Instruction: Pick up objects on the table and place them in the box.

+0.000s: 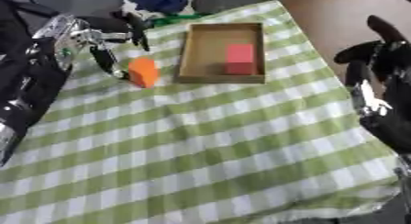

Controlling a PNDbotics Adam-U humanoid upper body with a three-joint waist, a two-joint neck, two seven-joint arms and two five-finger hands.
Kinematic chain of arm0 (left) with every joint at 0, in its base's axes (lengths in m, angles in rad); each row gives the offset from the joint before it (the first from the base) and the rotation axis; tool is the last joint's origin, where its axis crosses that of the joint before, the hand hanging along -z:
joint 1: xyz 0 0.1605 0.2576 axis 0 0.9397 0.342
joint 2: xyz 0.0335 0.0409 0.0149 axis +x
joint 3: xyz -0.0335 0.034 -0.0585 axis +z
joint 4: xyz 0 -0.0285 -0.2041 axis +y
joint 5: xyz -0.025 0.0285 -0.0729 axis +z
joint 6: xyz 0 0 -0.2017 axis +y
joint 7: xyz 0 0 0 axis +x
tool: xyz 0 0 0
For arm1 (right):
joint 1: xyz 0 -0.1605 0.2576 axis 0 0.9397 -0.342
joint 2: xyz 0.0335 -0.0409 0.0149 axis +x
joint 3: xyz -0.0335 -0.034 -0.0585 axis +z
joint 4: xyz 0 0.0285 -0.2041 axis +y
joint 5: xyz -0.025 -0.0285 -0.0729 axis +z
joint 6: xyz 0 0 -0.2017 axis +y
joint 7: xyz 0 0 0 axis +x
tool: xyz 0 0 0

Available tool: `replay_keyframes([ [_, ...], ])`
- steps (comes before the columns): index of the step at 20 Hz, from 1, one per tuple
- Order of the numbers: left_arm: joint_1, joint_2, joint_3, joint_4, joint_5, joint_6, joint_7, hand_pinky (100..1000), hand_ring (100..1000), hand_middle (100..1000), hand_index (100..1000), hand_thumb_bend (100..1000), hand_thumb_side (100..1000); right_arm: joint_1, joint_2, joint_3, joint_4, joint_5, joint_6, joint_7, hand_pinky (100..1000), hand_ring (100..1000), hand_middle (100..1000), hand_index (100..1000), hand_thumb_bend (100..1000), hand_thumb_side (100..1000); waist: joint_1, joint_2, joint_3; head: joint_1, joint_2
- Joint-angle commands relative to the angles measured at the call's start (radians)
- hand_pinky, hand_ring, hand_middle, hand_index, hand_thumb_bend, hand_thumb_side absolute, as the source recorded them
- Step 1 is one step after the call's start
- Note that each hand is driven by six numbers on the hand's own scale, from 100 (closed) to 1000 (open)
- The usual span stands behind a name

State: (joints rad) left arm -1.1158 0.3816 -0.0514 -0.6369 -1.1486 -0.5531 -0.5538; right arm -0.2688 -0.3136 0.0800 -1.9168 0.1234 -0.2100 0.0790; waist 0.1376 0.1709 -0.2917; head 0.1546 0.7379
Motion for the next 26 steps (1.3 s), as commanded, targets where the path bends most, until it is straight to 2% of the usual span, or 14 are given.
replay_keyframes([
  [1,-0.012,0.008,0.007,0.003,0.008,-0.121,-0.127,835,811,813,839,494,100,-0.013,-0.006,-0.005,-0.006,0.007,0.000,0.001,876,704,633,1000,100,594,-0.006,-0.011,-0.001,-0.001,-0.005],
  [4,-0.007,0.001,0.007,0.018,0.015,-0.119,-0.131,818,785,768,808,450,100,-0.014,-0.005,-0.005,-0.006,0.007,0.000,0.001,876,704,633,1000,100,594,-0.006,-0.009,-0.002,-0.001,-0.006],
  [6,-0.006,-0.001,0.009,0.019,0.019,-0.114,-0.120,785,724,686,752,373,100,-0.014,-0.004,-0.005,-0.007,0.007,0.000,0.001,876,704,633,1000,100,594,-0.006,-0.008,-0.003,-0.002,-0.007],
  [7,-0.007,0.000,0.009,0.015,0.019,-0.109,-0.107,773,703,669,741,355,100,-0.014,-0.004,-0.005,-0.006,0.007,0.000,0.001,876,704,633,1000,100,594,-0.007,-0.008,-0.003,-0.002,-0.006],
  [8,-0.010,0.001,0.012,0.006,0.020,-0.104,-0.088,757,659,607,699,282,100,-0.014,-0.004,-0.005,-0.006,0.007,0.000,0.001,876,704,633,1000,100,594,-0.007,-0.009,-0.003,-0.002,-0.006],
  [10,-0.019,0.002,0.017,-0.015,0.023,-0.093,-0.050,743,623,563,662,218,100,-0.013,-0.004,-0.005,-0.006,0.006,0.000,0.001,876,704,633,1000,100,594,-0.007,-0.011,-0.002,-0.001,-0.005],
  [12,-0.033,0.001,0.023,-0.044,0.025,-0.082,-0.017,740,612,545,645,191,100,-0.012,-0.005,-0.004,-0.006,0.005,0.000,0.003,876,704,633,1000,100,594,-0.008,-0.014,0.000,-0.001,-0.004],
  [16,-0.062,-0.021,0.037,-0.093,0.017,-0.050,0.039,743,614,545,644,194,100,-0.013,-0.006,0.001,-0.007,0.002,-0.002,0.007,876,704,633,1000,100,592,-0.010,-0.017,-0.003,0.005,-0.003],
  [26,-0.090,-0.172,0.062,-0.099,-0.112,0.029,0.149,746,650,592,690,234,100,-0.036,0.001,0.028,-0.010,-0.015,-0.004,0.037,877,704,632,1000,100,594,-0.003,0.001,-0.053,0.045,-0.021],
])
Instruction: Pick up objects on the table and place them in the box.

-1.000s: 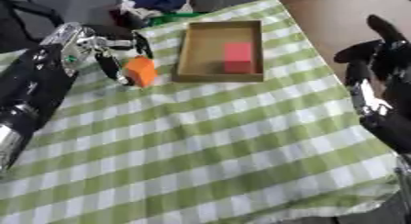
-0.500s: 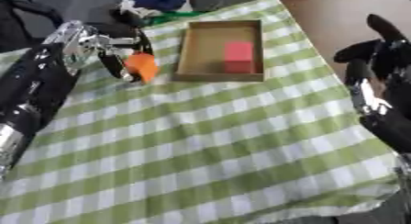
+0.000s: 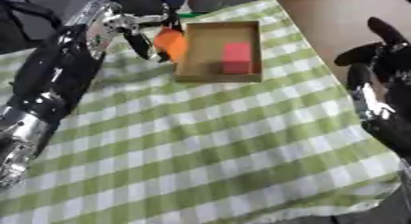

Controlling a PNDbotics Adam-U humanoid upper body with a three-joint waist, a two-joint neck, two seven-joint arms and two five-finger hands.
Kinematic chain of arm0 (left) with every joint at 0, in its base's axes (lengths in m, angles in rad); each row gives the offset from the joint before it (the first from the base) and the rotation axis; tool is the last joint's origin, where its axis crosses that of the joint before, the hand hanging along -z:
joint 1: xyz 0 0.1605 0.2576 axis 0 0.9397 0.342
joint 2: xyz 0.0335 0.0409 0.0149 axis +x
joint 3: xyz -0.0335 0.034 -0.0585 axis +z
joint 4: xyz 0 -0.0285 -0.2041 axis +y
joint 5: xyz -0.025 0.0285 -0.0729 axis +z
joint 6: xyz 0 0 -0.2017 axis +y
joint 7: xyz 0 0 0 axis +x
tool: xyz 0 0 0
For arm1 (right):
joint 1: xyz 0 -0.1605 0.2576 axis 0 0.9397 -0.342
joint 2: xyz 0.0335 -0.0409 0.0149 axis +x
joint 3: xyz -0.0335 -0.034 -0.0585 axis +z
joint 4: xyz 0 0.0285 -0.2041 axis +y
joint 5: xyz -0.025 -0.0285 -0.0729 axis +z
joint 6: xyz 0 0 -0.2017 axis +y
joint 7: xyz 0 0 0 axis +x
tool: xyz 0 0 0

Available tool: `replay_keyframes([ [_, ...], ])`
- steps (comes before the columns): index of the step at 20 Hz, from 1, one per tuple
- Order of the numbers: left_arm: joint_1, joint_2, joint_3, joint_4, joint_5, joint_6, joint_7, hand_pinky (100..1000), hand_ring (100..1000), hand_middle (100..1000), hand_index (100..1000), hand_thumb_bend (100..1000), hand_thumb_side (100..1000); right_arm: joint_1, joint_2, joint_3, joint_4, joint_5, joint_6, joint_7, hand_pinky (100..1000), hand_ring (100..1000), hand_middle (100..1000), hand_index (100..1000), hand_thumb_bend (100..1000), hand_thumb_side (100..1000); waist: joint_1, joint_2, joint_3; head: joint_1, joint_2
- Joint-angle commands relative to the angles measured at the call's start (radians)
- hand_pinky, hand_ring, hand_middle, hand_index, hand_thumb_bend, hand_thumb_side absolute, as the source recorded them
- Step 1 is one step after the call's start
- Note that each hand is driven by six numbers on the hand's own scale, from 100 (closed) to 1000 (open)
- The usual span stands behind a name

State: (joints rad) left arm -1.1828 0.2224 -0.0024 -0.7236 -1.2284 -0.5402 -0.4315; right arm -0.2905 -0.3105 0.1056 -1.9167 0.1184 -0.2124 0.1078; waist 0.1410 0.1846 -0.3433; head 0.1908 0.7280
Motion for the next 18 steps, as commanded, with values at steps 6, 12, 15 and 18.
replay_keyframes([
  [6,-0.008,-0.039,0.014,0.007,-0.091,0.041,0.086,763,702,739,828,451,109,-0.016,0.001,0.004,-0.008,-0.011,-0.001,0.012,877,704,632,1000,100,595,-0.004,-0.010,-0.007,0.011,-0.012],
  [12,-0.006,-0.019,0.016,-0.004,-0.126,0.077,0.134,789,732,833,895,575,203,-0.011,0.001,0.002,-0.006,-0.011,-0.002,0.012,877,704,632,1000,100,594,-0.008,-0.017,0.003,0.006,-0.010],
  [15,-0.003,-0.009,0.020,-0.011,-0.130,0.092,0.153,786,729,852,904,538,220,-0.009,0.001,0.002,-0.006,-0.010,-0.003,0.012,877,705,632,1000,100,595,-0.012,-0.019,0.009,0.005,-0.010],
  [18,0.007,0.015,0.021,-0.046,-0.096,0.091,0.197,770,711,802,881,525,219,-0.006,0.003,-0.001,-0.005,-0.011,-0.003,0.011,877,704,631,1000,100,593,-0.019,-0.021,0.021,-0.004,-0.009],
])
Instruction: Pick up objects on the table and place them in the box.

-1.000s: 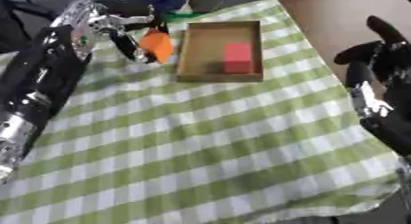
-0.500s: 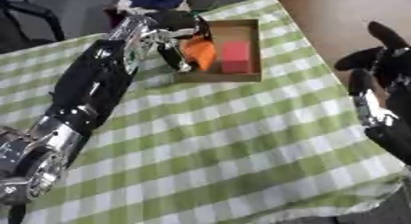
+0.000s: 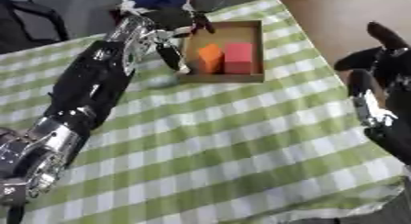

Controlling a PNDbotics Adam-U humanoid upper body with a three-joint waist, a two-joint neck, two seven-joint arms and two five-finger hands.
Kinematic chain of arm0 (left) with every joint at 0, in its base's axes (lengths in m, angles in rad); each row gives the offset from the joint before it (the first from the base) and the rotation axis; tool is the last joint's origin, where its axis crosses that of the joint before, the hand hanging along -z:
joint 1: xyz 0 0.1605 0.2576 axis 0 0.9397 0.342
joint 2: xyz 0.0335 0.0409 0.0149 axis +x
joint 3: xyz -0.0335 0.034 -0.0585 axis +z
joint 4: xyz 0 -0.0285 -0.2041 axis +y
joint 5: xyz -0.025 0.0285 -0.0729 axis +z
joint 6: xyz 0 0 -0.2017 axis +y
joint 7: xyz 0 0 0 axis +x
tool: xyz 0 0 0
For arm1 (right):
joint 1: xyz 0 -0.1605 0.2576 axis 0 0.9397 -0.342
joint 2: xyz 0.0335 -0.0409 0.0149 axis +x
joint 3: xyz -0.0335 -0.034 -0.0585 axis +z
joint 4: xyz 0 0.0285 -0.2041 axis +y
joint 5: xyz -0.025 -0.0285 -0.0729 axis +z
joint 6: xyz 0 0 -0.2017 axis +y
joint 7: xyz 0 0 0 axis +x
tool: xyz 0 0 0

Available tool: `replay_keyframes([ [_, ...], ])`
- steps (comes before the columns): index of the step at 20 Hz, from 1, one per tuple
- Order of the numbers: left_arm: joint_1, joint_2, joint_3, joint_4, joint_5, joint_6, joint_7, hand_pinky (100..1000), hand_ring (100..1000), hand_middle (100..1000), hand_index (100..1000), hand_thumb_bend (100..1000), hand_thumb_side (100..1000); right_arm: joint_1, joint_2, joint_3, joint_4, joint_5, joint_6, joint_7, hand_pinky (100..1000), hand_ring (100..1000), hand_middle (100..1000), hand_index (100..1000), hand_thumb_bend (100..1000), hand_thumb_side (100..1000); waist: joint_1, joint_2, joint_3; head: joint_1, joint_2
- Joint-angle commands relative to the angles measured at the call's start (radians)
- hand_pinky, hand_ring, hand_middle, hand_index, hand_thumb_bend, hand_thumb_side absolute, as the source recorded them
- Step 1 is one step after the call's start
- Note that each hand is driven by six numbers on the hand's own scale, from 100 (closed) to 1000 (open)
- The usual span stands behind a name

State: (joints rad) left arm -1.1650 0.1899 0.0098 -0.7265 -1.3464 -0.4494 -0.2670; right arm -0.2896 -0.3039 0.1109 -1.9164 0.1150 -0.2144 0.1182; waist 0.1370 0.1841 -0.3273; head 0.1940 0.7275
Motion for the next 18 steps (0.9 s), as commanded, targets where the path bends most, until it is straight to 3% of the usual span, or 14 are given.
replay_keyframes([
  [1,-0.004,0.065,0.008,-0.071,0.056,-0.008,0.049,764,703,773,866,494,214,-0.003,-0.004,-0.008,-0.004,-0.007,0.000,-0.001,877,704,631,1000,100,592,-0.018,-0.022,0.012,-0.012,-0.006],
  [6,0.082,0.194,0.000,-0.291,0.296,-0.025,0.096,729,673,725,841,415,228,0.006,-0.007,-0.021,-0.003,-0.002,0.001,-0.014,877,704,632,1000,100,589,-0.027,-0.028,0.064,-0.031,0.006],
  [10,0.253,0.269,0.033,-0.535,0.548,0.032,0.137,681,664,711,840,455,305,0.010,-0.013,-0.028,-0.005,0.002,0.000,-0.023,877,704,632,1000,100,587,-0.038,-0.025,0.107,-0.037,0.008],
  [11,0.303,0.274,0.048,-0.590,0.614,0.054,0.149,668,648,704,837,446,370,0.009,-0.014,-0.029,-0.006,0.003,0.000,-0.025,877,704,632,1000,100,586,-0.041,-0.023,0.118,-0.036,0.009],
  [13,0.394,0.274,0.076,-0.690,0.736,0.098,0.174,657,646,697,835,438,401,0.009,-0.016,-0.030,-0.007,0.004,0.000,-0.027,877,704,632,1000,100,585,-0.047,-0.020,0.138,-0.033,0.012],
  [18,0.549,0.213,0.139,-0.850,0.920,0.192,0.223,632,636,683,831,410,421,0.010,-0.017,-0.028,-0.007,0.006,0.000,-0.026,877,704,631,1000,100,585,-0.061,-0.010,0.179,-0.014,0.019],
])
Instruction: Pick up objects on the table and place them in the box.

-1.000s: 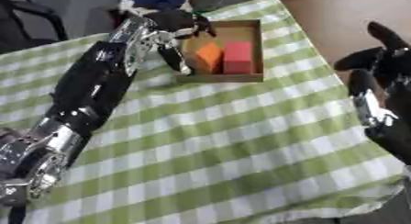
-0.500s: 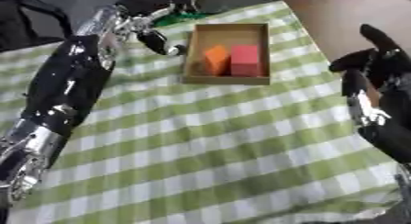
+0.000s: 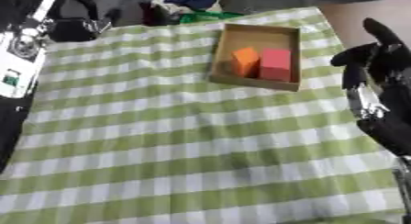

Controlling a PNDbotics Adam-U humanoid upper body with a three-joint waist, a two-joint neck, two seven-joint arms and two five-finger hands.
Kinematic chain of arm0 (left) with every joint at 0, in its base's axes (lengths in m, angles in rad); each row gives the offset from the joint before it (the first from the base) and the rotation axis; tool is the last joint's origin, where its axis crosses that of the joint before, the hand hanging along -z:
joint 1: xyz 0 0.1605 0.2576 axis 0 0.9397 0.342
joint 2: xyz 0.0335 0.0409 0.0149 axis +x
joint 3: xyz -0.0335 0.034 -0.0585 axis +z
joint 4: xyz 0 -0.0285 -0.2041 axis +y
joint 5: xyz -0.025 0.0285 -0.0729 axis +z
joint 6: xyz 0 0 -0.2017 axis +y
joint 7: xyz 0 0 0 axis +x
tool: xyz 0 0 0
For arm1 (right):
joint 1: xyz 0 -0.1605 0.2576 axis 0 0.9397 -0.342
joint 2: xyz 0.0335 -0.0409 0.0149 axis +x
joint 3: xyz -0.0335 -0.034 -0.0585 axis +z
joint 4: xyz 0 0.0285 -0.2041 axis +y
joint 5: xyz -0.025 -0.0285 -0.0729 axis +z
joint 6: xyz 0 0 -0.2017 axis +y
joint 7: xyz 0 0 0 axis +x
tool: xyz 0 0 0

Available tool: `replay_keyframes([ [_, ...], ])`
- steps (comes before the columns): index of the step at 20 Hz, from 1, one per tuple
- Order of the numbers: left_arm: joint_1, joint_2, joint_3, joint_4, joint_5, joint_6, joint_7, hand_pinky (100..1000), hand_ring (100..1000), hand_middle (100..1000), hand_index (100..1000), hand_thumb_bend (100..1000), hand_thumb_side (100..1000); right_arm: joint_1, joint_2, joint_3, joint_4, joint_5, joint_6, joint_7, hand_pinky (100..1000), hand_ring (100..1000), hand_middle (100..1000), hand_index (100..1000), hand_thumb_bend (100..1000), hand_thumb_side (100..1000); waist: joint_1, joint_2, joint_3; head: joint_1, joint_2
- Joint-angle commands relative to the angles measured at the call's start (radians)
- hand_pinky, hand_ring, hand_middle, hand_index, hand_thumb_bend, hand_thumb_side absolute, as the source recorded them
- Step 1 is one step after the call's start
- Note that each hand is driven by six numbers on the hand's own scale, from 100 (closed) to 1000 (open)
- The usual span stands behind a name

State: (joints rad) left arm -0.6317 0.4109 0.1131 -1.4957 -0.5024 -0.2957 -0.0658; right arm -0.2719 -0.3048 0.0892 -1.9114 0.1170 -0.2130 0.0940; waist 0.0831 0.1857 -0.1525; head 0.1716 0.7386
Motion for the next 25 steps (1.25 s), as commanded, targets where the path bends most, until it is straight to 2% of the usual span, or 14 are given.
replay_keyframes([
  [1,0.040,-0.021,0.044,-0.100,0.100,0.055,0.028,629,634,681,831,402,429,-0.008,-0.016,-0.005,-0.012,0.004,-0.002,-0.001,877,704,631,1000,100,584,-0.010,-0.010,0.011,0.011,0.008],
  [6,0.116,-0.059,0.066,-0.161,0.162,0.087,0.025,622,630,677,830,395,441,-0.011,-0.015,-0.004,-0.011,0.003,-0.002,0.000,877,704,630,1000,100,585,-0.020,-0.001,0.031,0.021,0.009],
  [12,0.173,-0.081,0.078,-0.181,0.210,0.100,0.020,607,610,659,827,375,450,-0.013,-0.014,0.003,-0.010,-0.001,-0.003,0.007,877,704,630,1000,100,584,-0.026,0.001,0.042,0.018,0.012],
  [25,0.233,-0.125,0.092,-0.204,0.265,0.118,0.013,598,593,641,826,354,475,-0.017,-0.011,0.010,-0.005,-0.009,-0.003,0.019,878,704,630,1000,100,577,-0.026,-0.002,0.047,0.012,0.008],
])
